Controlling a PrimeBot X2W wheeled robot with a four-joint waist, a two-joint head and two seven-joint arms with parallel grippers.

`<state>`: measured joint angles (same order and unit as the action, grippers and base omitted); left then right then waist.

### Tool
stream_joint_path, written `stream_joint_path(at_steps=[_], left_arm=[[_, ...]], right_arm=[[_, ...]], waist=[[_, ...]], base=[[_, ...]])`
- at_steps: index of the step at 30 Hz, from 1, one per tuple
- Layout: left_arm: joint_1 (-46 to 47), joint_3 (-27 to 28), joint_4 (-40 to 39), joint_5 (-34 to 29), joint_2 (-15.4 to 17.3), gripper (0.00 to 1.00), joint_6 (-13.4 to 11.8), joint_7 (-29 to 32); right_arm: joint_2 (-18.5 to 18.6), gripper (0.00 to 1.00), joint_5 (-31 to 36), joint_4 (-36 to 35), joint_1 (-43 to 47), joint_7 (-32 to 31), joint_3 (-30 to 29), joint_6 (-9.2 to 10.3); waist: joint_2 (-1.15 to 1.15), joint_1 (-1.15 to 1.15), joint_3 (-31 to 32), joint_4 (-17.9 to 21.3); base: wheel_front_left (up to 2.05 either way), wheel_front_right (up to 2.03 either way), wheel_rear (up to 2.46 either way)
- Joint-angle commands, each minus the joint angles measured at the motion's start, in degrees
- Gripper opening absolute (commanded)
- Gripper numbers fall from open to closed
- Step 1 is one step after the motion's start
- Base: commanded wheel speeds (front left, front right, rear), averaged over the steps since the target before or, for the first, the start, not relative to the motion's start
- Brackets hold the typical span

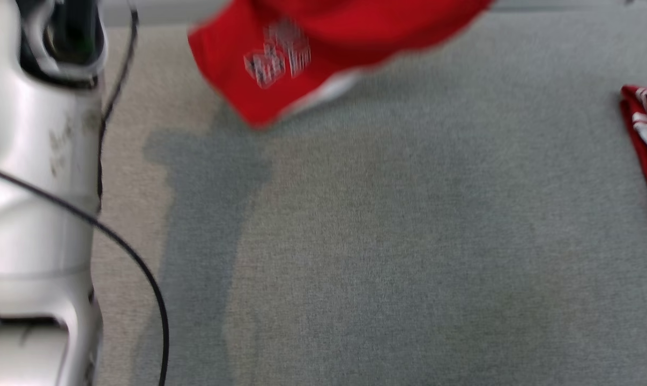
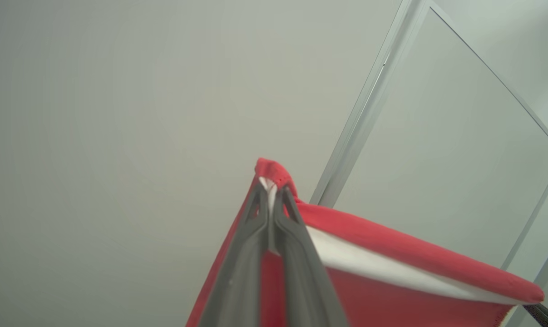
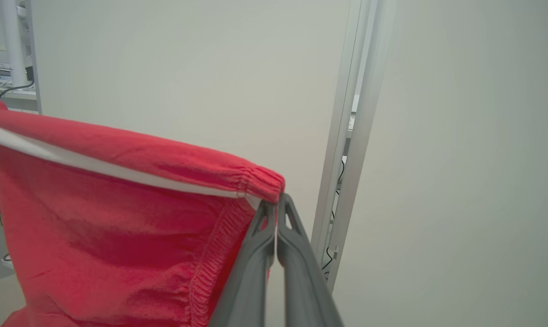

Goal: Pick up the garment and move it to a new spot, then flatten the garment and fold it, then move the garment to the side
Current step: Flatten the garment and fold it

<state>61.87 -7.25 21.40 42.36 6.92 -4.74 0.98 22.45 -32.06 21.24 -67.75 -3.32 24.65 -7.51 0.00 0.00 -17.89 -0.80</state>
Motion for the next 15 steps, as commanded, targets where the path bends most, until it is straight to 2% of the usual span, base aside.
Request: stream_joint_path(at_steps=[1, 4, 7, 12, 15], left_arm=[[3.46, 0.5, 1.7, -0.13, 0.13, 0.0, 0.64, -1.27], [11.74, 0.96, 5.74, -1.1, -0.12, 0.0, 1.62, -5.15], [18.85, 1.81, 11.53, -1.02, -0.99, 0.0, 3.76, -11.42], [21.86, 1.94, 18.56, -1.46, -2.06, 0.0, 6.05, -15.25], [20.77, 1.9, 21.64, -1.6, -2.76, 0.0, 7.05, -15.93]], right_arm=[[-0.41, 0.0, 0.33, 2.32, -2.74, 1.37, -0.13, 0.03], [-2.26, 0.0, 0.94, 7.65, -10.09, 4.21, 0.07, 0.03], [-4.43, 0.0, 2.57, 15.02, -16.02, 9.57, 1.02, 0.04], [-6.94, 0.0, 1.29, 23.7, -18.66, 14.86, 0.82, 0.05], [-7.97, 0.0, 0.26, 26.84, -17.72, 16.12, 3.16, 0.04]], waist=[[0.0, 0.0, -5.98, 0.84], [0.0, 0.0, -9.43, 1.03], [0.0, 0.0, -12.84, 1.23], [0.0, 0.0, -16.44, 0.71], [0.0, 0.0, -18.66, 0.35]], base=[[0.0, 0.0, 0.0], [0.0, 0.0, 0.0], [0.0, 0.0, 0.0], [0.0, 0.0, 0.0], [0.0, 0.0, 0.0]])
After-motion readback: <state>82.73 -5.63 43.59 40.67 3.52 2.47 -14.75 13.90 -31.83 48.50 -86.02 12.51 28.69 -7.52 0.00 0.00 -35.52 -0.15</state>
